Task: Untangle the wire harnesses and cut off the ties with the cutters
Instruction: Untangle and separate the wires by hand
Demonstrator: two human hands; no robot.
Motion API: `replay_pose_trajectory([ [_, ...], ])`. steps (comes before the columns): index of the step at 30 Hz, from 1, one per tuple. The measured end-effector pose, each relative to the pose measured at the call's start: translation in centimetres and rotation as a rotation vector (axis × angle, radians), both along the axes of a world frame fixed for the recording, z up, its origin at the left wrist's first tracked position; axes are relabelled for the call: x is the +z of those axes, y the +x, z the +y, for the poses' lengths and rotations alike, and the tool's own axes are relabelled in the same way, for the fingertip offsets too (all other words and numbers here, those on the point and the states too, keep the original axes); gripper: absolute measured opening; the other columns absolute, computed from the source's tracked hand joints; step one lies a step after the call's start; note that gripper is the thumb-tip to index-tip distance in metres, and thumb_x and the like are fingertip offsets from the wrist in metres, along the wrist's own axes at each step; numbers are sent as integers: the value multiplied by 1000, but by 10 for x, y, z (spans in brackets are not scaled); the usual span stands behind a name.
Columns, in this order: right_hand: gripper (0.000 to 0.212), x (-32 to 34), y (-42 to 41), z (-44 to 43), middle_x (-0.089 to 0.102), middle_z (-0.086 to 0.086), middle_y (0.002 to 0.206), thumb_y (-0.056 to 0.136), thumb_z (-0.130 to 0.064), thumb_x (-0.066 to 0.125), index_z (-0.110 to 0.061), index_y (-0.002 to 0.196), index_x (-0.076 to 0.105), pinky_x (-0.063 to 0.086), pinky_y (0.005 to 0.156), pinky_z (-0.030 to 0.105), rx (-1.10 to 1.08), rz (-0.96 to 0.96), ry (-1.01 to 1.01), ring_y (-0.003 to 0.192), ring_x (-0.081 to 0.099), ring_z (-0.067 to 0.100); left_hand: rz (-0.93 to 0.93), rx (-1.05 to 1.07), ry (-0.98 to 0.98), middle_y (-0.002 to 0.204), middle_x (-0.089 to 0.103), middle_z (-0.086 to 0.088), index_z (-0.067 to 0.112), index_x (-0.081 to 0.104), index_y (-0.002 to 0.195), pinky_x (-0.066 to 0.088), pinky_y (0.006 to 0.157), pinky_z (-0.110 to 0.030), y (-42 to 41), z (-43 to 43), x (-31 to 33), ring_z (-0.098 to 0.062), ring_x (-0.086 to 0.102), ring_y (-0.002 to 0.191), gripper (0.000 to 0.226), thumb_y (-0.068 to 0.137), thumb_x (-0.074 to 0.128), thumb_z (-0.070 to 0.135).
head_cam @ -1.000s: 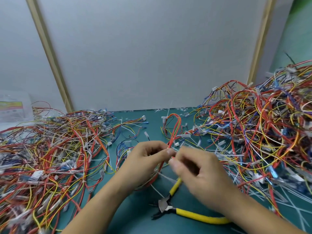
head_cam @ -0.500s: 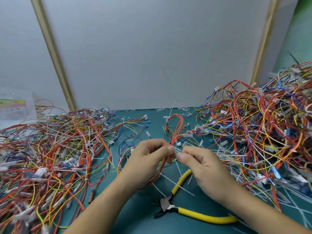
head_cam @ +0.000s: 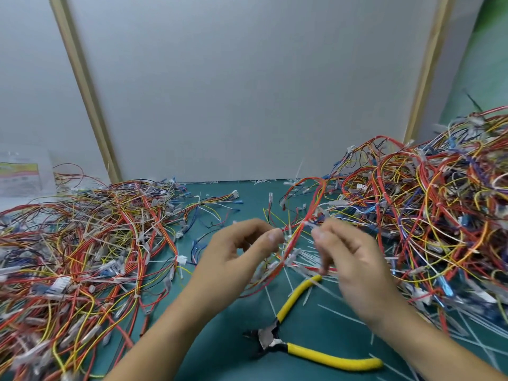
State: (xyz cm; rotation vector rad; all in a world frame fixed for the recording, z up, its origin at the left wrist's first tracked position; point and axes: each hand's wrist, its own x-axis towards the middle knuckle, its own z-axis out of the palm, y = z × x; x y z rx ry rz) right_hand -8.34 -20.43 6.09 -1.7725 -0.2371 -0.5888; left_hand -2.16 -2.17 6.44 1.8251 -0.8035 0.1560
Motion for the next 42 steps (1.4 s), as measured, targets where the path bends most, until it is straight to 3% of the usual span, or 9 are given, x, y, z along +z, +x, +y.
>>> replay_pose_trajectory([
  [3,32,-1,-6,10,56,-5,88,90,-32,55,-16,62,50,41,85,31,147,-54,-301,95,55,16,144,34,-153,79,70,2,17,76,87,42,63,-12,6,0,4,-8,59,71,44,92,53,54],
  [6,27,-1,-8,19,63,-6,119,85,-13,61,-13,59,58,31,106,27,265,-118,-591,131,44,14,381,-35,-196,80,69,-7,18,77,90,38,54,-21,10,-2,8,-13,52,61,57,87,48,67],
  [12,26,-4,-12,17,65,-9,111,82,-20,61,-14,57,56,32,106,32,305,-72,-874,143,27,9,386,-135,-227,73,66,8,14,72,109,45,65,-10,3,-4,3,-5,61,71,30,89,66,37],
  [16,35,-9,-10,13,67,-17,104,87,-43,58,-19,60,58,36,99,25,248,-5,-662,123,47,8,258,-38,-279,107,70,-6,29,73,107,47,77,-13,5,1,5,-11,60,92,21,88,65,33],
  [21,49,-5,4,6,71,4,86,91,-58,57,-12,78,67,51,87,44,52,203,82,90,66,23,-134,-49,-74,115,66,7,36,72,109,46,87,-22,4,2,4,-16,59,114,22,90,68,27],
  [26,61,1,8,-1,74,12,108,87,-64,58,-9,112,69,55,91,46,184,317,466,101,71,31,-377,-156,275,96,57,12,34,70,115,47,78,-21,2,-9,-17,-7,60,90,26,96,64,19],
  [32,50,4,10,-5,74,21,98,89,-44,58,-2,114,69,56,87,46,195,259,668,87,71,30,-435,-153,455,89,47,15,41,66,114,48,63,-34,10,-5,-23,-2,51,74,20,96,60,32],
  [39,31,-2,10,-4,37,-2,60,106,-14,41,-14,105,72,45,52,31,177,213,313,49,39,17,-51,-275,386,101,59,9,39,73,111,49,83,-24,-3,-4,-8,-11,60,90,41,78,56,23],
  [42,29,-4,4,0,58,-17,60,105,-18,44,-25,112,71,42,62,14,182,132,-109,58,55,3,245,-163,187,79,70,6,19,78,85,52,88,-32,10,-11,3,-8,64,78,24,79,57,8],
])
